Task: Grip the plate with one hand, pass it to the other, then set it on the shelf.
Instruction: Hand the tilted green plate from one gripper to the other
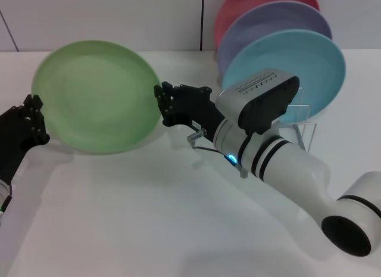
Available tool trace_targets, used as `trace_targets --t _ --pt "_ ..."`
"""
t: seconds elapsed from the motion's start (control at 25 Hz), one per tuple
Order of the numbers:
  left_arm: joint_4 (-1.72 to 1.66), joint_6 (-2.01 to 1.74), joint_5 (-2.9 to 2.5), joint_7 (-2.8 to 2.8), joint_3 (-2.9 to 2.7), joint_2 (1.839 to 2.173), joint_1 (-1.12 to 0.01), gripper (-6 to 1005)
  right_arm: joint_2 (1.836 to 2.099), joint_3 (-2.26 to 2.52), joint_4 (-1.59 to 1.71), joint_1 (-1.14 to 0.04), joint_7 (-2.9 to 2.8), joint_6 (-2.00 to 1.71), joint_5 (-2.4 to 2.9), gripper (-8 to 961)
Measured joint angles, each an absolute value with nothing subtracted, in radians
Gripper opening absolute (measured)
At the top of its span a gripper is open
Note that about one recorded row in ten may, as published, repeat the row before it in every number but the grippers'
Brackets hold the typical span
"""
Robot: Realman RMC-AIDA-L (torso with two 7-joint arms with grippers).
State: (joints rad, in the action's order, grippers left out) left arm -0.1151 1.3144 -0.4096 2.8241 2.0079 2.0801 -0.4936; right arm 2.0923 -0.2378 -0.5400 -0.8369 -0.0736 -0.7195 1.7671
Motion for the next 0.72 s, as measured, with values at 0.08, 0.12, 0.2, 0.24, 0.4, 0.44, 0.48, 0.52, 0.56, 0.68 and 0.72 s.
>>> trace_targets --t 0.08,0.12,0.2,0.24,0.4,0.44,0.48,0.52,0.56,0.68,0.72 --pt "-0.115 1.315 -0.41 2.824 2.008 2.08 -0.493 128 2.092 -0.238 -0.541 -0.836 -0.074 -0.719 1.767 126" --pt "-0.115 1.316 -0.41 2.824 2.008 2.08 -0.493 129 2.092 -0.238 -0.541 -0.836 -0.074 -0.719 1.769 122" --pt "-0.115 1.316 -0.41 2.824 2.008 2.08 -0.492 129 2.092 -0.238 -0.542 -0.836 -0.074 -0.719 1.771 122" --pt "-0.115 1.316 -0.41 2.824 2.008 2.08 -0.492 130 2.092 -0.238 -0.542 -0.836 -0.074 -0.719 1.772 122" --pt "-0.115 1.317 -0.41 2.824 2.008 2.08 -0.492 131 2.092 -0.238 -0.542 -0.836 -0.074 -0.719 1.773 121" --pt "-0.115 1.318 -0.41 2.824 2.008 2.08 -0.492 131 2.092 -0.238 -0.542 -0.836 -0.074 -0.719 1.773 118" --pt "-0.115 1.318 -0.41 2.824 2.008 2.08 -0.492 132 2.092 -0.238 -0.542 -0.836 -0.074 -0.719 1.773 115" --pt "-0.115 1.318 -0.41 2.824 2.008 2.08 -0.492 132 2.092 -0.238 -0.542 -0.836 -0.074 -0.719 1.773 113" --pt "-0.115 1.318 -0.41 2.824 2.008 2.08 -0.492 132 2.092 -0.238 -0.542 -0.836 -0.074 -0.719 1.773 110" --pt "-0.116 1.318 -0.41 2.824 2.007 2.08 -0.492 133 2.092 -0.237 -0.542 -0.836 -0.074 -0.719 1.773 101" --pt "-0.116 1.318 -0.411 2.824 2.007 2.08 -0.492 134 2.092 -0.237 -0.542 -0.836 -0.074 -0.719 1.773 98"
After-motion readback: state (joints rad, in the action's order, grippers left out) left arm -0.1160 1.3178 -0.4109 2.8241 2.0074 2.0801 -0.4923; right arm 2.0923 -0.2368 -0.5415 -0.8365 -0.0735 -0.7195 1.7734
